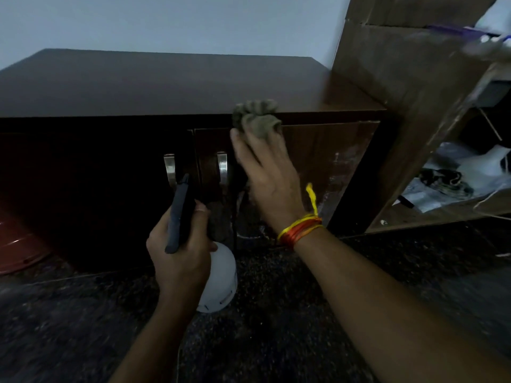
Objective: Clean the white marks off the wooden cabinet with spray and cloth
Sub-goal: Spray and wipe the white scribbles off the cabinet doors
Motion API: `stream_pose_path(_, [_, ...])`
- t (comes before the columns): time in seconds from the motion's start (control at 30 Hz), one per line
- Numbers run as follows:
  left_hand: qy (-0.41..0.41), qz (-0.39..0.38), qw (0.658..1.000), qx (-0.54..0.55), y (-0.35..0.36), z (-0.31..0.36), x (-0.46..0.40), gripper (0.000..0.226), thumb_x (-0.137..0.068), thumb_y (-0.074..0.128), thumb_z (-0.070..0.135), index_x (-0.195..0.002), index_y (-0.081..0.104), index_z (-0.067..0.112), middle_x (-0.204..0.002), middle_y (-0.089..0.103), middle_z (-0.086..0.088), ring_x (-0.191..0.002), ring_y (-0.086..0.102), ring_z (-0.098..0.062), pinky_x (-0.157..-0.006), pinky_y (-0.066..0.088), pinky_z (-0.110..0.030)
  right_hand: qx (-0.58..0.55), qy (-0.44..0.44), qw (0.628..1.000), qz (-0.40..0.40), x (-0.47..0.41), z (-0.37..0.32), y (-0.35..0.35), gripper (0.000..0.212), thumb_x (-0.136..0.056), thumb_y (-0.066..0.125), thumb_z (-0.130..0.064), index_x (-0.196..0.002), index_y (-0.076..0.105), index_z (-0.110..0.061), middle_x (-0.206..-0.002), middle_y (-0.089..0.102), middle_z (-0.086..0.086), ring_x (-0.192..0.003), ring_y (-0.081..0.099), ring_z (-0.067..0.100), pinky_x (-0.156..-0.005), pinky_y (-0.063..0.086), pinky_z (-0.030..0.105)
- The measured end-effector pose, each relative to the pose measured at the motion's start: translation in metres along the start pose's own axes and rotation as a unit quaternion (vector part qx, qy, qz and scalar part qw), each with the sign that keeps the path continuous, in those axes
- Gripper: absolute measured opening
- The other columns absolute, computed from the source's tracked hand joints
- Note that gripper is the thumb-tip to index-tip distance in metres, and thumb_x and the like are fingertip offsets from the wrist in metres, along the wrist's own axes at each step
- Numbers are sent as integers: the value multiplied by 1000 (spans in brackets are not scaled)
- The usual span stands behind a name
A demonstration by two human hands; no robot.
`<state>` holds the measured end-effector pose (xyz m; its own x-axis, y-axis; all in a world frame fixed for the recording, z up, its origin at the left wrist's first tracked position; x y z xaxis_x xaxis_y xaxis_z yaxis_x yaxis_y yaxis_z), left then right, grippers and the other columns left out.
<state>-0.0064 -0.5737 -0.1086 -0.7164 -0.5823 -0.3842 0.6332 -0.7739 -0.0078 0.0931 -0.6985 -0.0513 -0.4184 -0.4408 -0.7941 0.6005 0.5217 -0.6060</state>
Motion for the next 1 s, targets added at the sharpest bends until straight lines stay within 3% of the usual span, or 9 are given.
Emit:
stream_pose_path(0.17, [-1, -10, 1000, -4, 8, 0, -1, 22, -98, 52, 16, -83, 59, 2, -74, 57, -35, -47, 50, -29, -47, 43, -14, 16, 114, 993, 21, 28, 62, -14, 70, -79, 41, 15, -145, 36, -7, -152, 30, 18, -137, 30, 41, -115, 26, 48])
stream_pose_path(0.4, [16, -19, 1000, 9, 18, 7, -1, 14, -98, 53, 15, -87, 59, 9, -74, 54, -37, -50, 47, -34, -48, 43, -12, 17, 246, 966, 82, 48, 121, -32, 63, -87, 32, 8, -148, 28, -8, -156, 17, 19, -145, 17, 35, -114, 26, 48])
stream_pose_path(0.47, [19, -24, 999, 12, 19, 6, -1, 18, -98, 52, 15, -81, 57, 14, -73, 55, -35, -50, 48, -33, -48, 44, -14, -6, 282, 954, 101, 51, 127, -34, 65, -86, 32, 10, -148, 26, -8, -156, 14, 19, -146, 16, 32, -118, 23, 38])
stream_pose_path(0.5, [14, -24, 1000, 13, 19, 4, -1, 21, -98, 52, 15, -78, 57, 16, -72, 55, -34, -50, 49, -32, -48, 44, -14, -20, 306, 946, 108, 55, 129, -34, 64, -87, 32, 11, -148, 25, -7, -156, 13, 20, -145, 17, 31, -118, 20, 25])
stream_pose_path(0.57, [6, -24, 1000, 15, 19, 1, 1, 22, -98, 52, 15, -77, 57, 19, -71, 56, -34, -50, 50, -31, -48, 44, -14, -53, 357, 926, 114, 70, 131, -30, 63, -89, 33, 10, -149, 23, -6, -156, 10, 20, -144, 19, 31, -108, 13, 3])
stream_pose_path(0.67, [-1, -28, 999, 14, 17, -3, 3, 20, -97, 52, 15, -78, 57, 13, -69, 53, -35, -51, 48, -34, -49, 43, -12, -87, 407, 905, 85, 96, 131, -14, 63, -91, 38, 10, -149, 19, -4, -157, 7, 21, -141, 19, 32, -93, 5, -11])
stream_pose_path(0.83, [-9, -30, 999, 9, 20, -11, 5, 23, -98, 53, 16, -83, 61, 0, -62, 51, -34, -50, 49, -32, -48, 42, -12, -88, 394, 909, 106, 87, 136, -25, 62, -91, 37, 8, -149, 18, -1, -157, 9, 20, -145, 13, 26, -99, 2, -7])
stream_pose_path(0.93, [-12, -39, 999, 0, 25, -15, 8, 20, -98, 53, 15, -83, 60, 5, -59, 49, -32, -51, 49, -31, -49, 43, -11, -87, 363, 918, 138, 73, 138, -34, 65, -89, 37, 11, -149, 13, 3, -157, 9, 19, -141, 9, 13, -104, 2, -3])
stream_pose_path(1.0, [-18, -40, 999, 0, 26, -16, 11, 16, -98, 53, 14, -83, 59, 10, -60, 49, -32, -51, 49, -31, -49, 43, -10, -89, 382, 908, 145, 81, 141, -28, 66, -88, 39, 10, -149, 14, 4, -156, 11, 22, -144, 10, 21, -105, 0, -1])
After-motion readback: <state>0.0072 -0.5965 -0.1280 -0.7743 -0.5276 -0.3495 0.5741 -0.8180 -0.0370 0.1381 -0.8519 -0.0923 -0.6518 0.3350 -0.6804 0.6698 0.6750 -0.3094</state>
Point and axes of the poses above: each hand's wrist, its own x-axis away from the middle knuckle, its own y-axis out of the palm, z = x × y, the point moved 8 cm from there along -x, towards the middle knuckle
